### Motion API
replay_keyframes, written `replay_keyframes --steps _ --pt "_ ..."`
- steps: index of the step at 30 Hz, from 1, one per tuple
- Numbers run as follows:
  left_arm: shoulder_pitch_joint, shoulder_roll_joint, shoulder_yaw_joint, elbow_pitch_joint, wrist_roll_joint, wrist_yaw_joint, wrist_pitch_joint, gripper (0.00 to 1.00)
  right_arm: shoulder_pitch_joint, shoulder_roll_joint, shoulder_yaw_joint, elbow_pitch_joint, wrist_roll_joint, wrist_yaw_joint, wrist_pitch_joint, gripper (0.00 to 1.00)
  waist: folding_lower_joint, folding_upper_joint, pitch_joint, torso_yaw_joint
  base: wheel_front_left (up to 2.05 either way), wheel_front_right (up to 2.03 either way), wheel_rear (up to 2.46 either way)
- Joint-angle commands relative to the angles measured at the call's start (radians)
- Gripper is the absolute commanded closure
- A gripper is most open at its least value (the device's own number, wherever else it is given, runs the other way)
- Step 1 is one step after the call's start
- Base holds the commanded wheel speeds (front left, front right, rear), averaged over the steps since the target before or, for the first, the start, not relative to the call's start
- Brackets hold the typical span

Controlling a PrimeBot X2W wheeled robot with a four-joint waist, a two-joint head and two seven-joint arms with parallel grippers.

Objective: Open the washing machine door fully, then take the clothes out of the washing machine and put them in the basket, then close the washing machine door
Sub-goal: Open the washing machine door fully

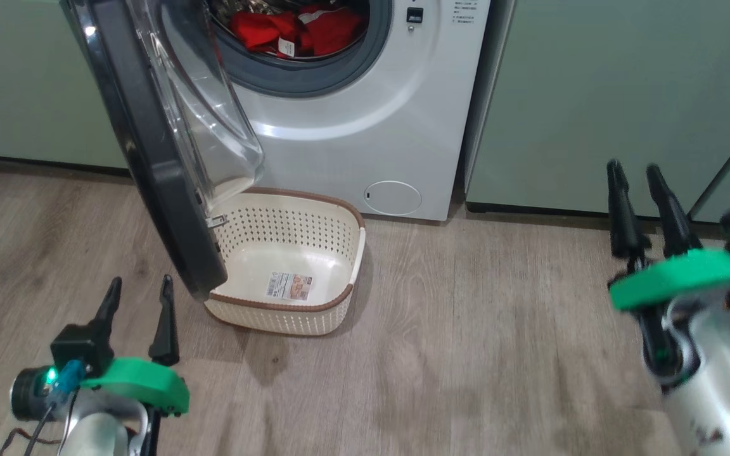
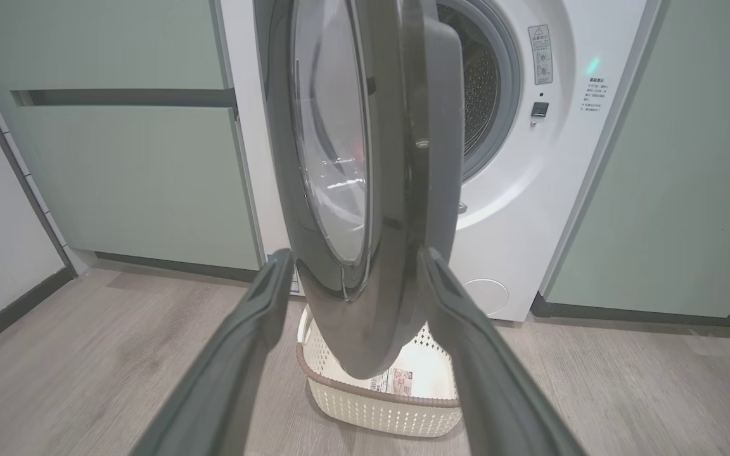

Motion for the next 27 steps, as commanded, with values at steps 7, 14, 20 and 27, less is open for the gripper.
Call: replay_keyframes --steps 7,14,20,27 --pt "-0.039 -0.005 0.042 -0.021 0.02 -0.009 -0.009 0.0 0.192 0.088 -0.148 -0.182 -0.392 0.007 -0.01 0.0 0.0 -0.0001 0.001 0.009 0.0 0.0 0.0" --pt "-0.037 -0.012 0.05 -0.013 0.03 -0.013 -0.009 0.0 0.293 0.136 -0.235 -0.192 -0.515 0.007 -0.011 0.0 0.0 -0.0001 -0.006 0.014 0.0 0.0 0.0" --pt "-0.03 -0.017 0.055 -0.01 0.038 -0.017 -0.009 0.0 0.323 0.155 -0.262 -0.2 -0.543 0.007 -0.011 0.0 0.0 -0.0001 -0.013 0.013 0.0 0.0 0.0" --pt "-0.029 -0.022 0.058 -0.008 0.042 -0.02 -0.009 0.0 0.33 0.162 -0.266 -0.202 -0.56 0.007 -0.011 0.0 0.0 -0.0001 -0.017 0.011 0.0 0.0 0.0"
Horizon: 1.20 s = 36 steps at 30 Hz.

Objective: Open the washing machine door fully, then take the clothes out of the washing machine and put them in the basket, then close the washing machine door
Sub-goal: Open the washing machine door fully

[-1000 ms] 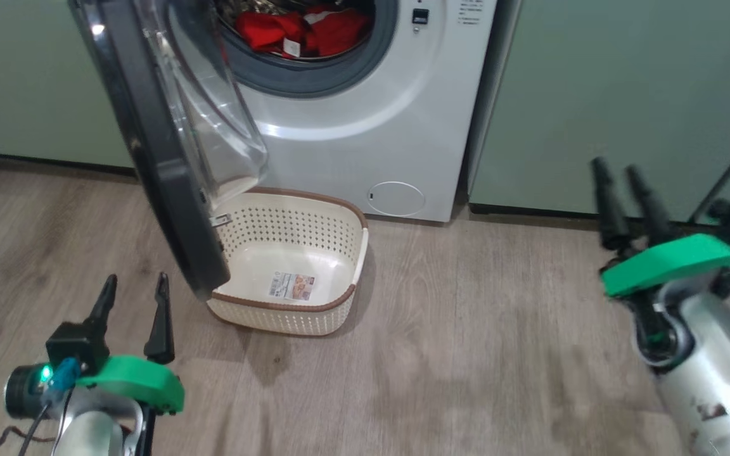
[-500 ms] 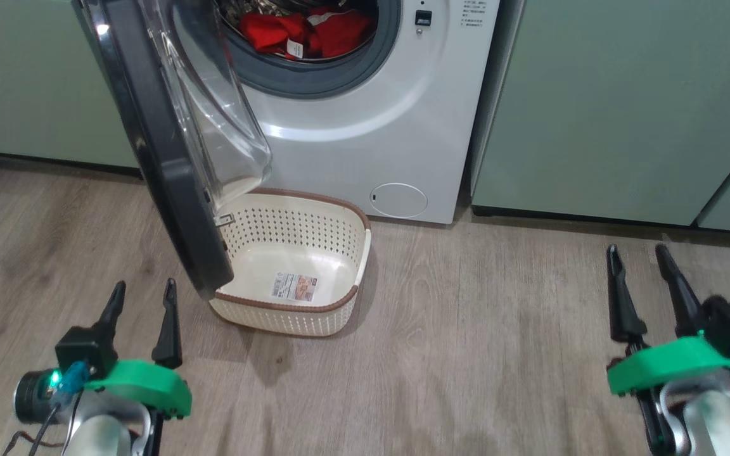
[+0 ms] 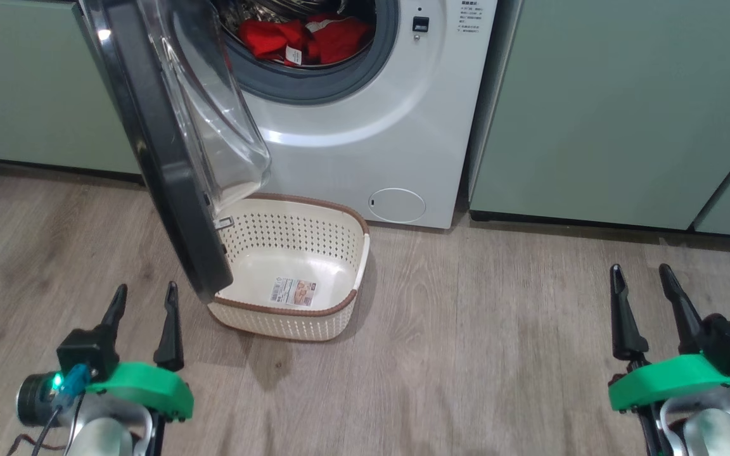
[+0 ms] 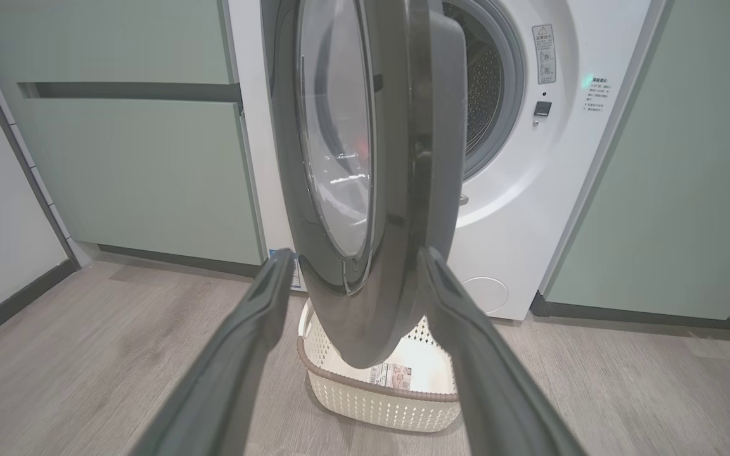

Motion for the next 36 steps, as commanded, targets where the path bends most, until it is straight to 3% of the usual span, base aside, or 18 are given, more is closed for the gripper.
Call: replay_keyframes --steps 1,3,4,5,6,17,25,30,36 --pt "-0.035 0.008 0.033 -0.028 0.014 -0.003 -0.009 0.0 -0.016 -0.001 0.017 -0.038 -0.014 0.007 -0.011 0.0 0.0 0.0 0.001 0.0 0.0 0.0 0.0" --pt "-0.035 0.005 0.035 -0.028 0.012 -0.004 -0.009 0.0 -0.016 -0.001 0.019 -0.039 -0.017 0.007 -0.011 0.0 0.0 0.0 0.001 0.002 0.0 0.0 0.0" --pt "-0.034 0.005 0.036 -0.024 0.009 -0.005 -0.009 0.18 -0.016 -0.001 0.019 -0.04 -0.018 0.007 -0.011 0.0 0.0 0.0 0.002 0.002 0.0 0.0 0.0" --pt "-0.033 0.004 0.039 -0.018 0.002 -0.007 -0.009 0.79 -0.017 0.0 0.016 -0.044 -0.019 0.007 -0.011 0.0 0.0 0.0 0.002 0.003 0.0 0.0 0.0" --pt "-0.032 0.002 0.045 -0.017 -0.006 -0.008 -0.009 1.0 -0.017 0.001 0.016 -0.046 -0.02 0.007 -0.011 0.0 0.0 0.0 0.002 0.003 0.0 0.0 0.0" --pt "-0.064 0.019 0.152 -0.084 -0.048 0.016 -0.009 1.0 -0.015 0.004 0.012 -0.043 -0.026 0.007 -0.011 0.0 0.0 0.0 0.0 0.013 0.0 0.0 0.0" --pt "-0.172 0.033 0.189 -0.247 -0.071 0.056 0.008 1.0 -0.016 0.006 0.006 -0.037 -0.012 0.007 -0.011 0.0 0.0 0.0 0.003 0.029 0.0 0.0 0.0" --pt "-0.276 0.027 0.129 -0.388 -0.068 0.061 0.09 1.0 -0.017 0.004 0.009 -0.034 -0.009 0.007 -0.011 0.0 0.0 0.0 0.004 0.035 0.0 0.0 0.0" --pt "-0.369 -0.004 -0.054 -0.515 -0.065 0.049 0.189 1.0 -0.024 0.002 0.015 -0.03 -0.007 0.007 -0.011 0.0 0.0 0.0 0.01 0.031 0.0 0.0 0.0"
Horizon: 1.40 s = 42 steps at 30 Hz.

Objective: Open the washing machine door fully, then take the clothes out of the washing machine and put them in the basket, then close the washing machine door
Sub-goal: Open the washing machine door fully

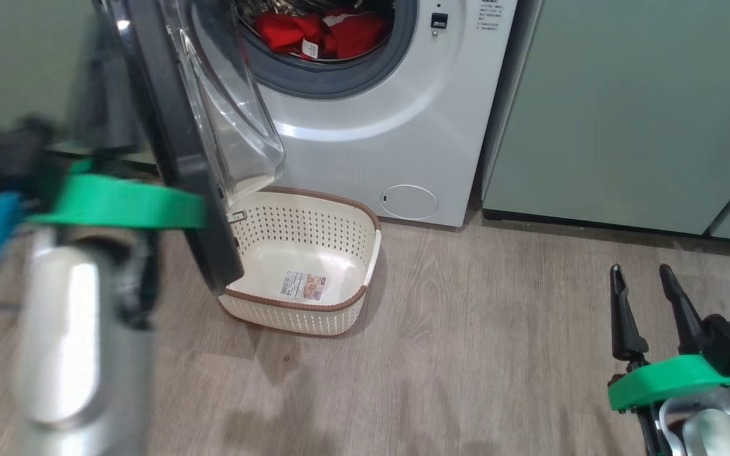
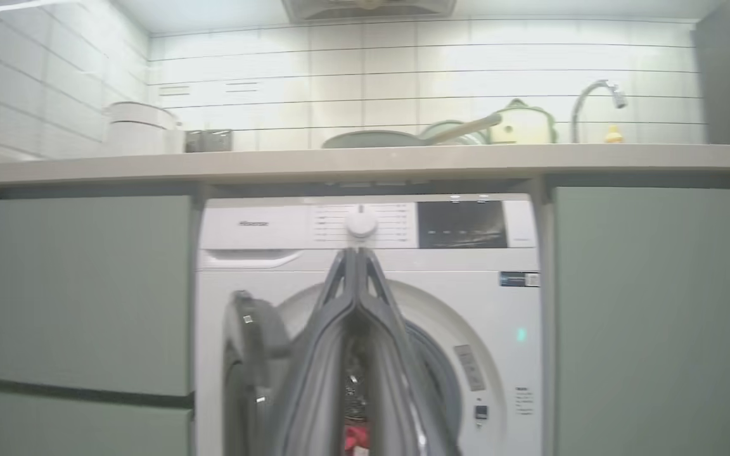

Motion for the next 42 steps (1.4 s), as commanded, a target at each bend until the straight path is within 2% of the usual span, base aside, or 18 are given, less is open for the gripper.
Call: replay_keyframes --steps 1,4,9,15,19,20,24,30,37,42 --pt "-0.06 0.007 -0.042 -0.04 0.0 -0.006 0.023 1.0 -0.026 -0.007 0.025 -0.028 0.009 0.007 -0.011 0.0 0.0 0.0 0.004 -0.003 0.0 0.0 0.0" --pt "-0.078 0.0 -0.156 -0.019 -0.018 -0.003 0.038 1.0 -0.031 -0.007 0.03 -0.029 0.009 0.007 -0.011 0.0 0.0 0.0 0.011 -0.011 0.0 0.0 0.0" --pt "-0.081 -0.002 -0.32 0.082 -0.075 0.033 0.008 1.0 -0.045 -0.01 0.042 -0.029 0.011 0.007 -0.011 0.0 0.0 0.0 0.026 -0.036 0.0 0.0 0.0" --pt "-0.059 -0.003 -0.478 0.257 -0.145 0.073 -0.056 1.0 -0.051 -0.005 0.02 -0.026 -0.003 0.007 -0.011 0.0 0.0 0.0 0.045 -0.061 0.0 0.0 0.0" --pt "-0.048 -0.003 -0.539 0.394 -0.193 0.095 -0.107 1.0 -0.051 -0.005 0.024 -0.026 -0.005 0.007 -0.011 0.0 0.0 0.0 0.056 -0.072 0.0 0.0 0.0" --pt "-0.048 -0.003 -0.539 0.394 -0.193 0.095 -0.107 1.0 -0.051 -0.005 0.024 -0.026 -0.005 0.007 -0.011 0.0 0.0 0.0 0.056 -0.072 0.0 0.0 0.0" --pt "-0.056 -0.003 -0.55 0.534 -0.217 0.107 -0.156 1.0 -0.053 -0.004 0.027 -0.023 -0.006 0.007 -0.011 0.0 0.0 0.0 0.064 -0.077 0.0 0.0 0.0" --pt "-0.085 -0.001 -0.476 0.667 -0.237 0.137 -0.184 1.0 -0.057 -0.004 0.024 -0.023 -0.009 0.007 -0.011 0.0 0.0 0.0 0.075 -0.072 0.0 0.0 0.0" --pt "-0.079 0.025 -0.332 0.665 -0.209 0.173 -0.185 1.0 -0.056 -0.002 0.024 -0.02 -0.012 0.007 -0.011 0.0 0.0 0.0 0.076 -0.052 0.0 0.0 0.0" --pt "-0.065 0.043 -0.275 0.677 -0.162 0.182 -0.185 1.0 -0.055 -0.003 0.038 -0.019 -0.014 0.007 -0.011 0.0 0.0 0.0 0.073 -0.033 0.0 0.0 0.0"
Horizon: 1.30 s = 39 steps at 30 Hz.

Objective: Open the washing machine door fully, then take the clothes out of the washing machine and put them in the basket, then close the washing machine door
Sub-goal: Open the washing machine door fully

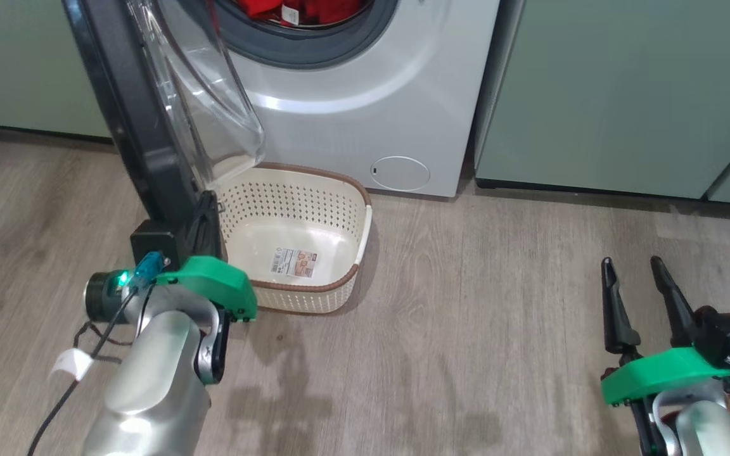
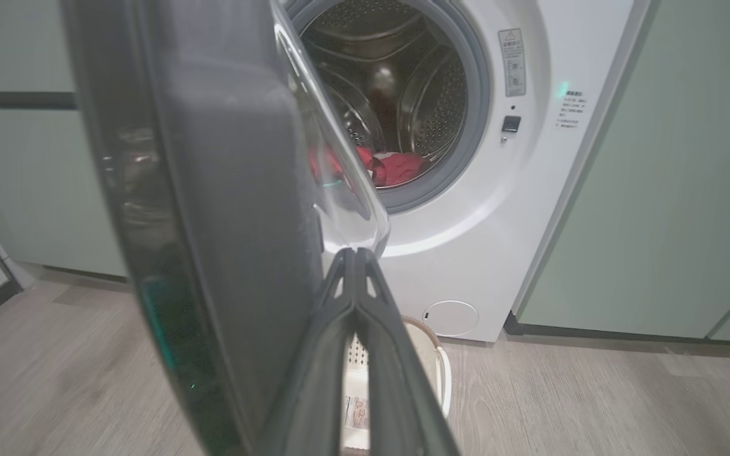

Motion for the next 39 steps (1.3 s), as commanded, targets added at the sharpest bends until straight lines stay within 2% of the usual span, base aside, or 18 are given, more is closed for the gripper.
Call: replay_keyframes --steps 1,7,17,20,24,33,39 --pt "-0.03 0.026 0.048 -0.023 0.013 0.006 -0.01 1.0 -0.032 -0.003 0.023 -0.028 -0.01 0.007 -0.011 0.0 0.0 0.0 -0.002 0.007 0.0 0.0 0.0" --pt "-0.018 0.043 0.119 0.007 0.031 -0.003 -0.01 1.0 -0.03 -0.004 0.023 -0.029 -0.009 0.007 -0.011 0.0 0.0 0.0 -0.003 0.041 0.0 0.0 0.0" --pt "-0.043 0.111 0.253 0.053 0.041 -0.016 -0.01 1.0 -0.041 -0.008 0.033 -0.028 -0.008 0.007 -0.011 0.0 0.0 0.0 0.024 0.109 0.0 0.0 0.0" --pt "-0.076 0.14 0.308 0.082 0.027 -0.048 -0.01 1.0 -0.057 -0.009 0.045 -0.027 -0.009 0.007 -0.011 0.0 0.0 0.0 0.045 0.123 0.0 0.0 0.0" --pt "-0.116 0.175 0.367 0.123 0.019 -0.07 -0.01 1.0 -0.076 -0.019 0.061 -0.027 -0.012 0.007 -0.011 0.0 0.0 0.0 0.079 0.133 0.0 0.0 0.0" --pt "-0.186 0.217 0.491 0.181 0.015 -0.07 -0.01 1.0 -0.112 -0.034 0.065 -0.029 -0.02 0.007 -0.011 0.0 0.0 0.0 0.14 0.138 0.0 0.0 0.0" --pt "-0.212 0.239 0.592 0.198 0.011 -0.092 -0.01 1.0 -0.141 -0.035 0.081 -0.022 -0.023 0.007 -0.011 0.0 0.0 0.0 0.167 0.13 0.0 0.0 0.0"
